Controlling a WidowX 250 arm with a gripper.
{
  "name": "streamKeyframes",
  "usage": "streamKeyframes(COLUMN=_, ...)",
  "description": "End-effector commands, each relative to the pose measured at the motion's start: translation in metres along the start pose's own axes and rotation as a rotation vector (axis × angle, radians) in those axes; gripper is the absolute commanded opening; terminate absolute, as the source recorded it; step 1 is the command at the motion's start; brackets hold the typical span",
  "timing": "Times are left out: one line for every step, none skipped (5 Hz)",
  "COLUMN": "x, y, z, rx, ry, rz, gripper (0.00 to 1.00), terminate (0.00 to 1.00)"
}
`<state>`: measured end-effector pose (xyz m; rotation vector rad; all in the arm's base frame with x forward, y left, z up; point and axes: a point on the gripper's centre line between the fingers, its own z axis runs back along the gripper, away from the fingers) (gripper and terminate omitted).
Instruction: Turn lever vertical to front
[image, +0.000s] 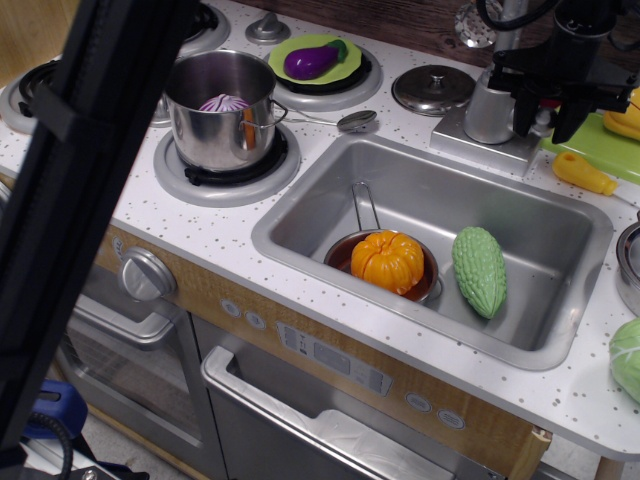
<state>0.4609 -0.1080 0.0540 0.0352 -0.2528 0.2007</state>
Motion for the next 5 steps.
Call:
streamKeyframes(x=-0.015, y=-0.024, z=-0.001, rx=-0.015, ry=-0.022, rz=-0.034, gripper=0.00, terminate=0.00)
streamKeyframes(x=-0.017, y=-0.027, z=-0.008, rx=-0.031, ry=-0.015, rz=-0.030, gripper=0.00, terminate=0.00)
streamKeyframes(x=-0.018, y=-0.028, z=-0.012, rx=-0.032, ry=-0.013, rz=-0.035, gripper=0.00, terminate=0.00)
streamKeyframes(x=-0.017, y=-0.028, z=-0.016, rx=-0.035, ry=-0.015, rz=-0.041, gripper=0.00, terminate=0.00)
streamKeyframes(x=-0.015, y=-0.026, z=-0.016, rx=-0.033, ry=-0.013, rz=-0.050, gripper=0.00, terminate=1.00)
